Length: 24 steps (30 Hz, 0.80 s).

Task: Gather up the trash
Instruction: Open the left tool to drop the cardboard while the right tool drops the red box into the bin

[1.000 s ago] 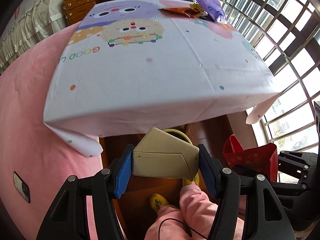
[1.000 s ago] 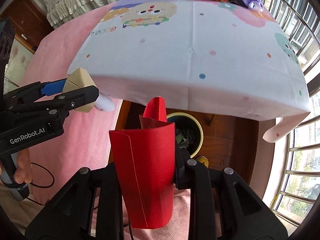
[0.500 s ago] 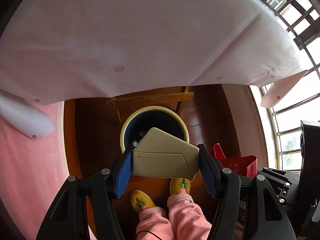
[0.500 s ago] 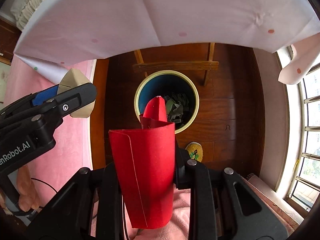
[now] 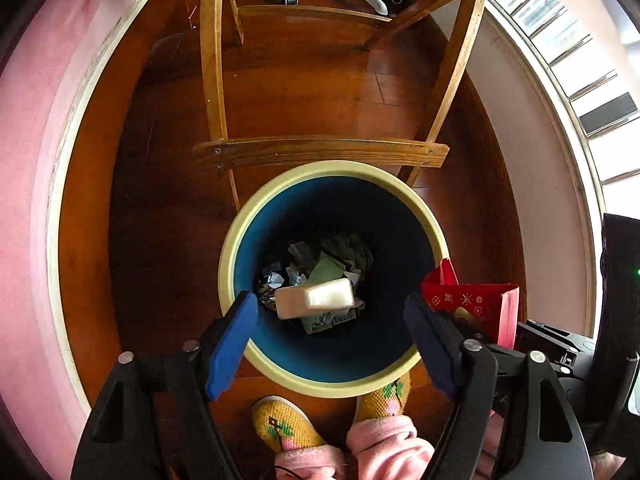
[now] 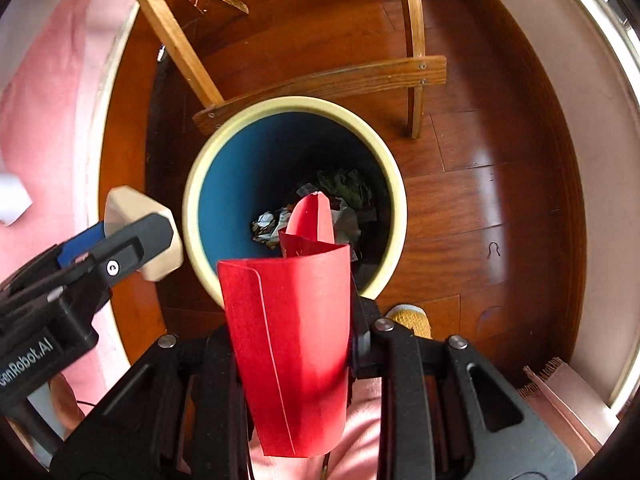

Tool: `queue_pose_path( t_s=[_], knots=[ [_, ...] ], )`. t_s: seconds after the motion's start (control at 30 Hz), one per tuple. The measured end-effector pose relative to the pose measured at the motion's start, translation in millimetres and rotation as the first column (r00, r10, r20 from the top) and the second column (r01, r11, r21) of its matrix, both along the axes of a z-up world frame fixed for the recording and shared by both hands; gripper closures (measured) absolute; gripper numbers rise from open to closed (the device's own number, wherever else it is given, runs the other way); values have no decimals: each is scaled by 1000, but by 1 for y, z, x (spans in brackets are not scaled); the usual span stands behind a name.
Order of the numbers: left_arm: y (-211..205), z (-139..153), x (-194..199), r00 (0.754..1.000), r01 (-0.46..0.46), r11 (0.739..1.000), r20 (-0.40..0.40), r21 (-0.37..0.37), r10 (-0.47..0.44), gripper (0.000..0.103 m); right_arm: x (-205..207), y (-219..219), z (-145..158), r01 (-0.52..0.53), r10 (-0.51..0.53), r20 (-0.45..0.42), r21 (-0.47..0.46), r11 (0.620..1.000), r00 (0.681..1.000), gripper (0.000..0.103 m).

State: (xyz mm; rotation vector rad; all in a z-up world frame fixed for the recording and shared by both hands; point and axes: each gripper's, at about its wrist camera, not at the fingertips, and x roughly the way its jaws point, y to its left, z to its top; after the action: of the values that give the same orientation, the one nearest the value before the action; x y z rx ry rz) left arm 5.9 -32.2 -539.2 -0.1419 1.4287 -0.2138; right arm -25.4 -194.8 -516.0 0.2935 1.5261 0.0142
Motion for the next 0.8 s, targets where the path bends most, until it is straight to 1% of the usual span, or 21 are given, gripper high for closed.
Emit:
queue_pose_path(
  t_s=[0.03, 0.17, 0.27, 0.33, 0.37, 0.4, 0.43, 0.47, 0.5, 0.57, 0.67, 0.8],
  knots=[
    [0, -2, 1, 1000, -1, 1000, 2, 7, 1, 18, 3, -1, -8, 0, 0, -3, 0, 1000, 1000, 81],
    [6, -11, 6, 1000, -15, 999, -4, 46, 15, 18, 16, -5, -35, 2, -1, -11, 5, 1000, 1000, 80],
    [14, -8, 4, 999, -35, 997, 5, 64, 35, 18, 24, -5, -49, -6, 6, -20, 17, 1000, 1000, 80],
    [21, -1, 3, 999, -48, 996, 13, 73, 47, 18, 28, -4, -53, -9, 10, -21, 28, 1000, 1000, 76],
    [25, 4, 3, 998, -54, 996, 18, 75, 52, 18, 30, -3, -54, -10, 10, -23, 22, 1000, 1000, 71],
    [28, 11, 1, 998, -60, 995, 26, 79, 58, 18, 32, -2, -56, -9, 10, -27, 18, 1000, 1000, 62],
    [30, 17, -1, 997, -67, 994, 35, 83, 64, 18, 34, -1, -56, -7, 8, -29, 17, 1000, 1000, 58],
    [32, 22, 0, 997, -71, 993, 44, 89, 68, 18, 36, 1, -56, -2, 3, -30, 18, 1000, 1000, 51],
    [33, 28, 0, 996, -77, 993, 53, 94, 72, 18, 37, 1, -55, 2, -2, -28, 20, 1000, 1000, 47],
    [36, 42, -2, 994, -90, 990, 68, 104, 83, 18, 40, 5, -52, 2, -2, -13, 18, 1000, 1000, 46],
    [40, 68, -4, 992, -107, 988, 82, 111, 98, 18, 41, 10, -39, -13, 13, 11, 12, 1000, 1000, 46],
    [42, 116, -7, 988, -118, 986, 115, 117, 105, 18, 39, 12, -6, -18, 17, 41, 12, 1000, 999, 46]
  ],
)
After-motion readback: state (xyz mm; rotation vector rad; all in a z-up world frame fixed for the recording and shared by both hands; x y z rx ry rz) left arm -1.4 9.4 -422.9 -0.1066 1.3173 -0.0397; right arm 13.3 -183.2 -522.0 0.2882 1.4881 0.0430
